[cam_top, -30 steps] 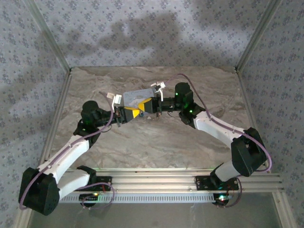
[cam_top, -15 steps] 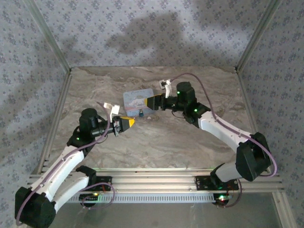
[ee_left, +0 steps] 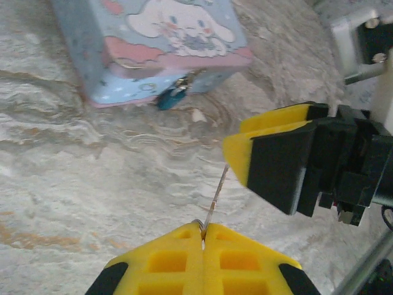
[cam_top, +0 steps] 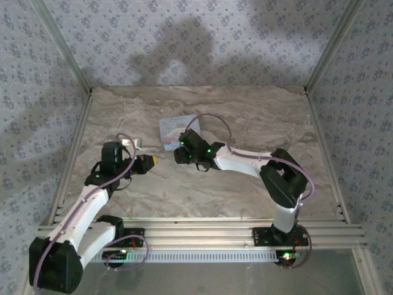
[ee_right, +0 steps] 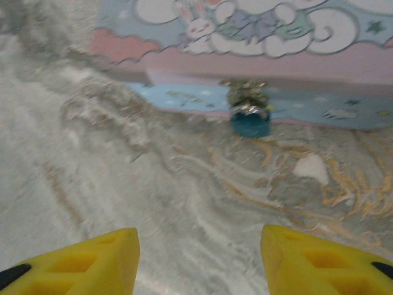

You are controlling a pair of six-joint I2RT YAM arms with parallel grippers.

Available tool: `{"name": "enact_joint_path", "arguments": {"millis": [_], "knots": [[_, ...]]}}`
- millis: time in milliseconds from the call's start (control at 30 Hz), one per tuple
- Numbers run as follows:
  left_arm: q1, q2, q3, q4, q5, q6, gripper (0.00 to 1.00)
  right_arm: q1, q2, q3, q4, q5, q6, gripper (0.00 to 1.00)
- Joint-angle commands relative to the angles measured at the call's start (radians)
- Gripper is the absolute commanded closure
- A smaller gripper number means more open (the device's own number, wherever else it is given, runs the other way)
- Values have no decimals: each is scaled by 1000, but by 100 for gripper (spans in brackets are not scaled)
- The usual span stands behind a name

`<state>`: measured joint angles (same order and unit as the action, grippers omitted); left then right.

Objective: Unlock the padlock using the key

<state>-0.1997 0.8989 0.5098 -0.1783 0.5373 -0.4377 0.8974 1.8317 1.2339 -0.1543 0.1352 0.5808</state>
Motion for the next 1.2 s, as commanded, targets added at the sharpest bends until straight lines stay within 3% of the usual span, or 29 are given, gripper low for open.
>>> {"name": "enact_joint_path", "arguments": {"millis": [0, 267, 1167], "knots": [[37, 35, -8, 38, 49, -1, 100, 16, 52, 71, -20, 148, 40, 45], [108, 80, -25, 69, 117, 22, 100, 18, 173, 141, -13, 195, 71, 49], [111, 108, -53, 107, 125, 19, 100, -17, 300, 249, -68, 202, 88, 52]]}}
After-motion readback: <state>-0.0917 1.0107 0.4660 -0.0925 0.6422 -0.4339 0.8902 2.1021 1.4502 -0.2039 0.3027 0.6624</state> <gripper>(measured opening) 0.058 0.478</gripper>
